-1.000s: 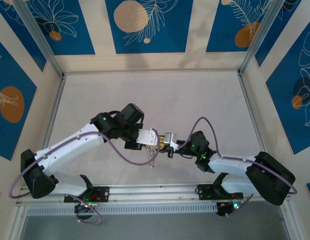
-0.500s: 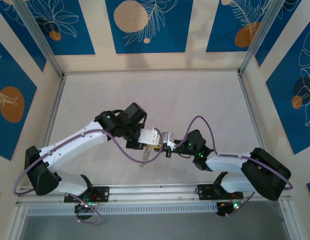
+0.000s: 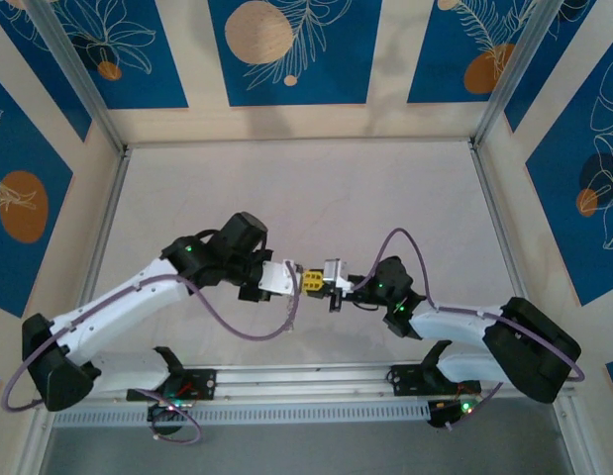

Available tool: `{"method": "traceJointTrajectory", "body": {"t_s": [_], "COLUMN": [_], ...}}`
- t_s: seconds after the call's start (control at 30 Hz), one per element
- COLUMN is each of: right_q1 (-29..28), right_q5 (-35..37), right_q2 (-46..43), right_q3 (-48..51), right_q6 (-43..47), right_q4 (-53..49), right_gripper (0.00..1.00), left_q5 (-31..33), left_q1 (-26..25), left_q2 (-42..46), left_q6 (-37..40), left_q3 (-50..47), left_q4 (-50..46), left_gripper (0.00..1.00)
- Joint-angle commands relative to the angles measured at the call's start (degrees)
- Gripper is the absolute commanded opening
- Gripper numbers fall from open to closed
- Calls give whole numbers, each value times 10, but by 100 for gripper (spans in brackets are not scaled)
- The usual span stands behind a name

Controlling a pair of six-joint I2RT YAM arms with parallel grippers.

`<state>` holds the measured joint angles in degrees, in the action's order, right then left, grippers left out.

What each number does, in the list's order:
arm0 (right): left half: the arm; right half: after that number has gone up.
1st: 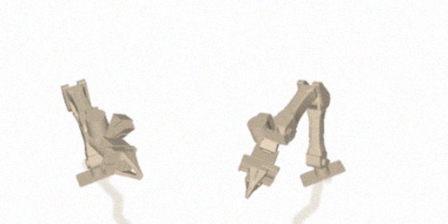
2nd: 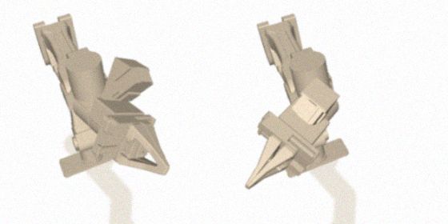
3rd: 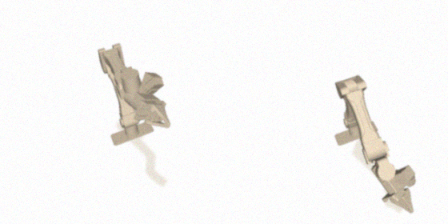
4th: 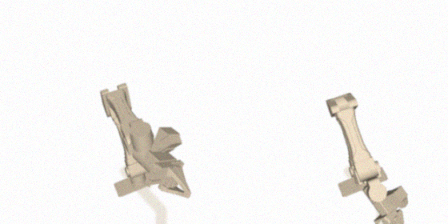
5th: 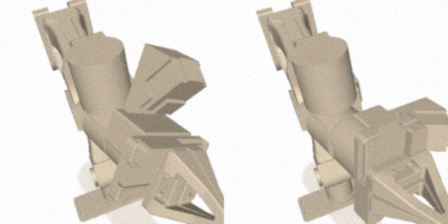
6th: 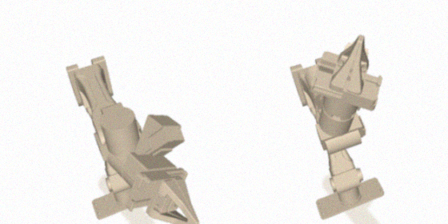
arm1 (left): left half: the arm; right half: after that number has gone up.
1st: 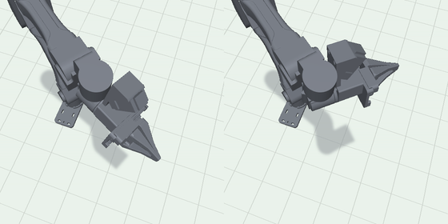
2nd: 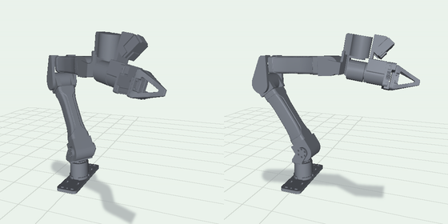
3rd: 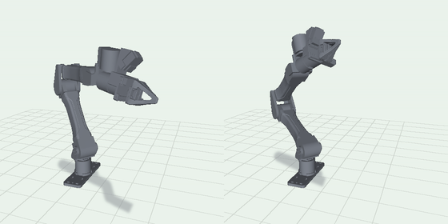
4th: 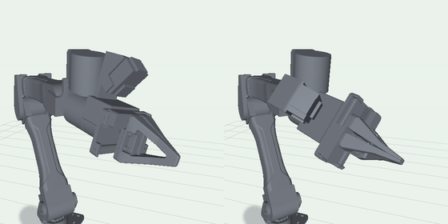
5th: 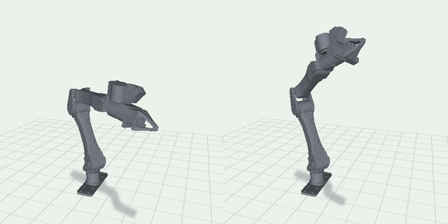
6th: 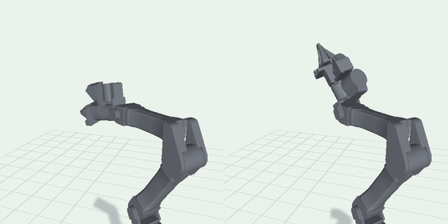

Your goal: Put the keys on the keyring

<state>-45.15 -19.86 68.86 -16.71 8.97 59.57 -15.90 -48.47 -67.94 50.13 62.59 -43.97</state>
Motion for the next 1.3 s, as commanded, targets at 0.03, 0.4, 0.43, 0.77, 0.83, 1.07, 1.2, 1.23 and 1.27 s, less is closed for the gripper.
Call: {"method": "traceJointTrajectory", "body": {"t_s": [0.03,0.4,0.43,0.77,0.83,1.07,1.2,1.23,1.27], "right_q1": [16,16,16,19,21,23,23,23,23], "right_q5": [-25,-28,-31,-76,-79,-99,-100,-102,-103], "right_q2": [-21,-10,-11,-1,6,2,-7,-7,-5], "right_q3": [-5,5,5,-9,-13,-23,-29,-30,-30], "right_q6": [-27,-41,-39,-32,-32,-45,-40,-37,-36], "right_q4": [47,85,84,74,77,72,52,48,49], "right_gripper": [0,0,0,0,0,0,0,0,0], "left_q5": [-26,-24,-24,-88,-120,-129,-140,-139,-135], "left_q1": [9,19,21,30,31,31,30,30,31], "left_q2": [31,91,95,124,124,141,143,141,140], "left_q6": [8,-19,-25,-141,-184,-243,-285,-293,-300], "left_q3": [-39,-114,-121,-172,-194,-254,-279,-285,-292], "left_q4": [58,172,178,246,285,377,439,450,460], "left_gripper": [9,17,20,34,35,41,51,51,51]}}
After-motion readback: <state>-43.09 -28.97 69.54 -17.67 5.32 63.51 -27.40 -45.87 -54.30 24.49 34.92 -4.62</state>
